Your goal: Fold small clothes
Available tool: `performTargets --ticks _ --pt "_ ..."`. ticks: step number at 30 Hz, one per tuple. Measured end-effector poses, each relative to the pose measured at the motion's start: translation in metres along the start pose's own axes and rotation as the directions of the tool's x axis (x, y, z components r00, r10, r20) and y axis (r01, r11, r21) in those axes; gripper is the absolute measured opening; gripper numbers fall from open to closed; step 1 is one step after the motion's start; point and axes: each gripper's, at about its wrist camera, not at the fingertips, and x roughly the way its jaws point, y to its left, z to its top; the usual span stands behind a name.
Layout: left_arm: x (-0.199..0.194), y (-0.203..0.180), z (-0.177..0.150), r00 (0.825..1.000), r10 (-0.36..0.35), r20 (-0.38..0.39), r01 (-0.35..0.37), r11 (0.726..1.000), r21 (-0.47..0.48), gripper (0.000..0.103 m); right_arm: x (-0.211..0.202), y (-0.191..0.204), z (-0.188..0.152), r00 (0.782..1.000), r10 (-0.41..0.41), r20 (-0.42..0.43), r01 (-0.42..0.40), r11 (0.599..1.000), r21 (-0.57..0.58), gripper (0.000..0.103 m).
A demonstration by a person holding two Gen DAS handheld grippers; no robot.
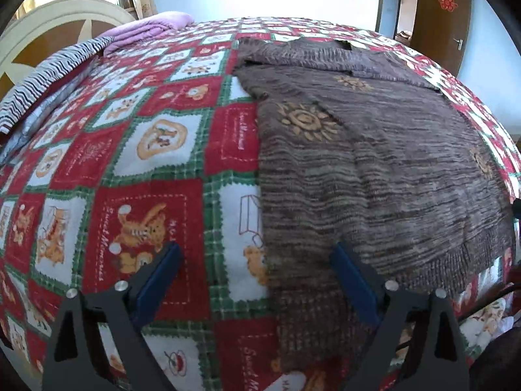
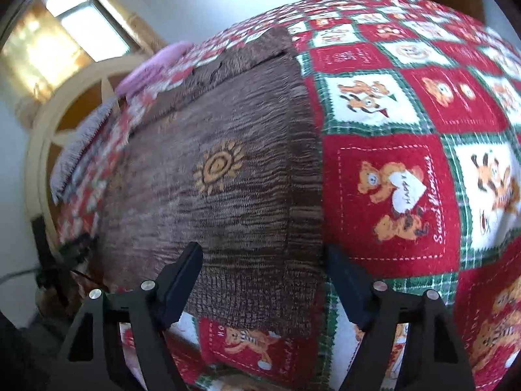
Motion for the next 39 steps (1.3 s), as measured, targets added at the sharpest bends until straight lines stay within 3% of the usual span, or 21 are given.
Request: performTargets --ticks 3,7,9,12,13,19,23,25,27,34,39 --pt "-0.001 -0.001 -0.003 1.000 -0.016 -0.003 0.016 1.000 -0.001 0.092 -0.002 -0.003 -0.002 1.000 -0.002 0.005 0.002 1.000 0.023 0.059" --pt "-0.004 -0.001 -0.005 0.999 -0.042 -0.004 0.042 0.999 0.001 0.082 0.002 0.002 -0.004 0.999 0.040 -0.011 -0.040 0.999 0.026 0.029" --pt "-0.007 -0.003 -0.006 0.998 -0.059 0.003 0.059 0.998 0.009 0.066 0.003 0.004 -0.007 0.998 0.056 -0.014 -0.056 0.998 0.025 0.026" --pt "-0.011 -0.006 -0.007 0.997 -0.077 0.011 0.077 0.997 0.027 0.046 0.005 0.005 -0.007 0.998 0.061 -0.018 -0.061 0.998 0.028 0.025" --pt "-0.013 -0.007 -0.008 0.996 -0.090 0.012 0.090 0.995 0.031 0.044 0.006 0.004 -0.007 0.998 0.064 -0.021 -0.063 0.997 0.033 0.025" --pt "-0.014 -0.009 -0.013 0.994 -0.107 -0.013 0.108 0.993 0.038 0.051 0.010 0.003 -0.010 0.996 0.077 -0.038 -0.075 0.996 0.058 0.025" --pt "-0.016 -0.009 -0.014 0.992 -0.126 -0.015 0.127 0.991 0.042 0.047 0.009 0.005 -0.012 0.997 0.076 -0.033 -0.074 0.996 0.047 0.025" --pt "-0.016 -0.007 -0.014 0.991 -0.135 -0.007 0.135 0.990 0.041 0.035 0.009 0.008 -0.013 0.997 0.068 -0.033 -0.068 0.998 0.019 0.025" --pt "-0.018 -0.004 -0.011 0.988 -0.153 0.002 0.153 0.988 0.032 0.008 0.007 0.009 -0.013 0.997 0.076 -0.030 -0.076 0.997 0.006 0.008" --pt "-0.018 0.037 0.008 0.980 -0.193 0.052 0.198 0.974 -0.114 0.006 -0.011 0.009 -0.004 0.990 0.131 0.048 -0.131 0.991 0.010 0.005" --pt "-0.020 0.045 0.031 0.972 -0.213 0.103 0.226 0.963 -0.143 0.005 -0.023 0.010 0.010 0.979 0.173 0.106 -0.176 0.984 0.023 0.005"
